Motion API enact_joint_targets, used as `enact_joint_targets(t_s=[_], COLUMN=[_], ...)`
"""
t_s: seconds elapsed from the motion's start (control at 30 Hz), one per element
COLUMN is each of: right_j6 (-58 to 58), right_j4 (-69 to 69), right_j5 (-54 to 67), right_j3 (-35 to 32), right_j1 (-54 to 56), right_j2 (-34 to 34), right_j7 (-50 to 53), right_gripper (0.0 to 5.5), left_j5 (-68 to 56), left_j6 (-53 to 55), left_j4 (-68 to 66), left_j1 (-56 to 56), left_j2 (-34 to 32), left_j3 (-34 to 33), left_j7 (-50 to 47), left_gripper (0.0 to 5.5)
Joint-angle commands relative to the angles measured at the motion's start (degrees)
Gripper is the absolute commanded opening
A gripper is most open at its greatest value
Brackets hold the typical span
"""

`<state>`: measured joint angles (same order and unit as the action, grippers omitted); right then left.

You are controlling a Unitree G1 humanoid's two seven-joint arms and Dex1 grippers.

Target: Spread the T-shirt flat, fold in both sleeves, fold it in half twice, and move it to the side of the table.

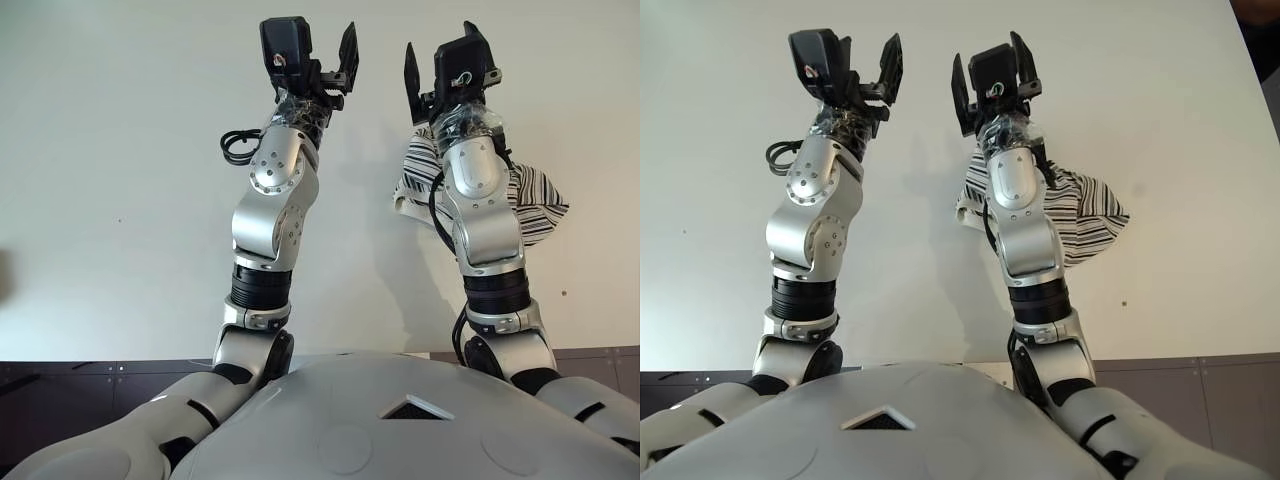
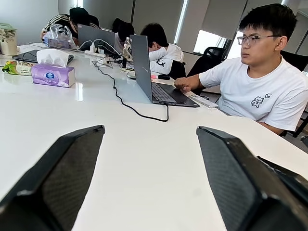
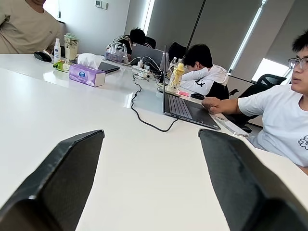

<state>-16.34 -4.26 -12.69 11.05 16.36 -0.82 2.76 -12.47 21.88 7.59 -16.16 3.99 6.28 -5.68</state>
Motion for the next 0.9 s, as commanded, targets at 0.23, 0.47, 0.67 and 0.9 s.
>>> enact_joint_targets(t_s=[0.23,0.47,0.67,0.9], right_j6=[0.20,3.39,4.37,0.84], right_j4=[7.50,12.78,12.98,4.90], right_j5=[1.04,0.78,0.70,0.08], right_j3=[-6.12,-6.44,-6.24,-8.17], right_j1=[5.45,9.44,8.97,1.62], right_j2=[0.53,0.70,0.46,-13.65], right_j7=[3.59,4.03,3.67,-8.57], right_gripper=[3.64,3.64,3.64,3.64], left_j5=[16.19,27.04,35.78,26.95], left_j6=[-4.80,-15.10,-22.88,-19.97], left_j4=[-10.40,-18.12,-20.38,-15.96], left_j1=[-8.95,-14.26,-14.67,-7.28], left_j2=[-4.57,-6.35,-7.02,-3.60], left_j3=[1.81,7.63,13.67,6.71], left_j7=[-4.10,-4.40,-4.78,-1.78], left_gripper=[3.56,3.56,3.56,3.56])
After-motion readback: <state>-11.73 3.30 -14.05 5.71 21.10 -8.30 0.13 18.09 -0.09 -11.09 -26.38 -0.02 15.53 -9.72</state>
